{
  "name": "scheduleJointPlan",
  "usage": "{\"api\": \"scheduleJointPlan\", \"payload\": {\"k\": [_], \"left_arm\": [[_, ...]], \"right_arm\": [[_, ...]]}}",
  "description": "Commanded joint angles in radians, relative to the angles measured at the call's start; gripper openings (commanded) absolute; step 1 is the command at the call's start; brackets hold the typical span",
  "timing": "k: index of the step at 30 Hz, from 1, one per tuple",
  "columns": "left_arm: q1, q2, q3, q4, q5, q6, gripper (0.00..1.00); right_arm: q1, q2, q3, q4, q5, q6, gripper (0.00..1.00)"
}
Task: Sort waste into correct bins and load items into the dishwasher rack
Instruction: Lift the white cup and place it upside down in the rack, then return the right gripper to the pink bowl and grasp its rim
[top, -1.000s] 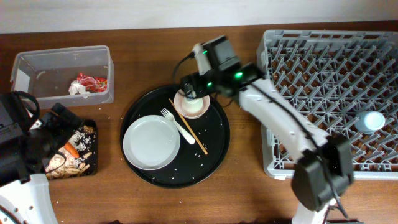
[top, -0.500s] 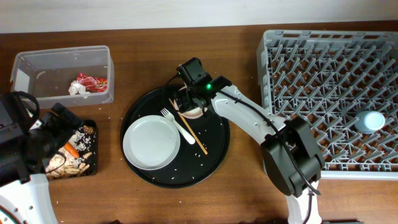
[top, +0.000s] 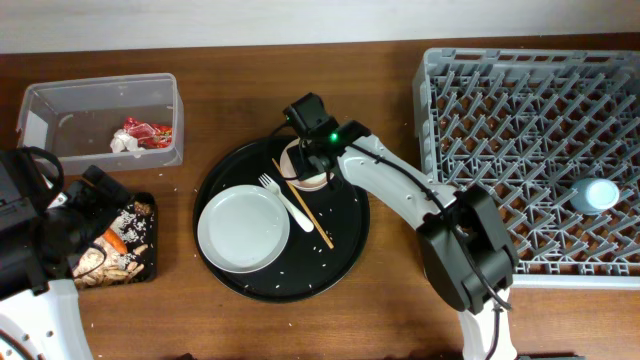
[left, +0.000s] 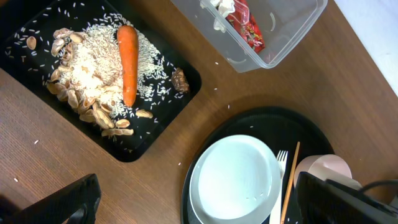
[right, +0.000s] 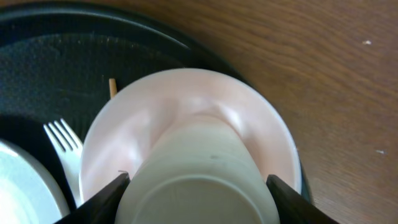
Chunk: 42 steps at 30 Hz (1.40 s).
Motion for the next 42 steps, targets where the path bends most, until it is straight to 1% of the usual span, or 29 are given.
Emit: {"api": "scheduleJointPlan", "payload": {"k": [1,5,6,9,10,11,13,15,17,21,22,26,27,28,29,31,32,35,37,41,42], "left_arm": [[0.004,-0.001,-0.004,-0.002,0.007,0.013,0.99],[0.003,-0.001,-0.004,-0.002,0.007,0.013,0.99],[0.003,-0.001,-0.004,-0.002,0.007,0.013,0.99],[0.004,-0.001,-0.004,-0.002,0.007,0.013,0.99],[0.004,-0.001,-0.004,-0.002,0.007,0.013,0.99],[0.003,-0.001,-0.004,-0.002,0.007,0.013,0.99],[0.004,-0.001,-0.004,-0.002,0.007,0.013,0.99],[0.003,-0.001,-0.004,-0.002,0.007,0.013,0.99],[0.004,-0.001,-0.004,-0.002,0.007,0.013,0.99],[0.003,-0.001,-0.004,-0.002,0.007,0.013,0.99],[0.004,-0.001,-0.004,-0.002,0.007,0.013,0.99],[0.004,-0.001,-0.004,-0.002,0.007,0.013,0.99],[0.004,-0.001,-0.004,-0.002,0.007,0.013,0.99],[0.003,-0.001,-0.004,-0.002,0.007,0.013,0.99],[0.004,-0.001,-0.004,-0.002,0.007,0.013,0.99],[0.003,-0.001,-0.004,-0.002,0.007,0.013,0.99],[0.004,-0.001,-0.004,-0.002,0.007,0.013,0.99],[0.003,-0.001,-0.004,-0.002,0.007,0.013,0.99],[0.003,-0.001,-0.004,-0.002,0.007,0.013,0.99],[0.004,-0.001,-0.004,-0.002,0.007,0.013,0.99],[0.004,-0.001,-0.004,-0.002,0.007,0.013,0.99]], "right_arm": [[-0.057,-0.158,0.068,-0.038,0.016,0.024,0.57],[-0.198,-0.336,0.074,-0.072,0.002,0.035,0.56],[-0.254,-0.378,0.074,-0.084,0.002,0.032,0.56],[-0.496,-0.462,0.074,-0.125,0.001,-0.021,0.54],[-0.57,-0.466,0.074,-0.134,-0.002,-0.028,0.54],[-0.709,-0.461,0.074,-0.143,-0.01,-0.048,0.54],[-0.814,-0.446,0.074,-0.142,-0.016,-0.051,0.54],[-0.949,-0.406,0.073,-0.124,-0.045,-0.074,0.54],[-1.013,-0.364,0.073,-0.114,-0.049,-0.093,0.54],[-1.065,-0.254,0.073,-0.109,-0.051,-0.107,0.56],[-1.07,-0.217,0.073,-0.109,-0.052,-0.107,0.58],[-1.07,-0.18,0.072,-0.119,-0.055,-0.102,0.59],[-1.07,-0.18,0.072,-0.126,-0.055,-0.103,0.63],[-1.07,-0.18,0.072,-0.133,-0.055,-0.103,0.68],[-1.07,-0.18,0.072,-0.14,-0.055,-0.102,0.77],[-1.069,-0.181,0.073,-0.148,-0.055,-0.101,0.85],[-1.07,-0.183,0.074,-0.154,-0.055,-0.098,0.93],[-1.07,-0.215,0.088,-0.179,-0.056,-0.084,0.96],[-1.056,-0.27,0.127,-0.205,-0.118,-0.068,0.96],[-0.966,-0.387,0.157,-0.226,-0.447,-0.069,0.95],[-0.919,-0.401,0.157,-0.226,-0.518,-0.069,0.93]]}}
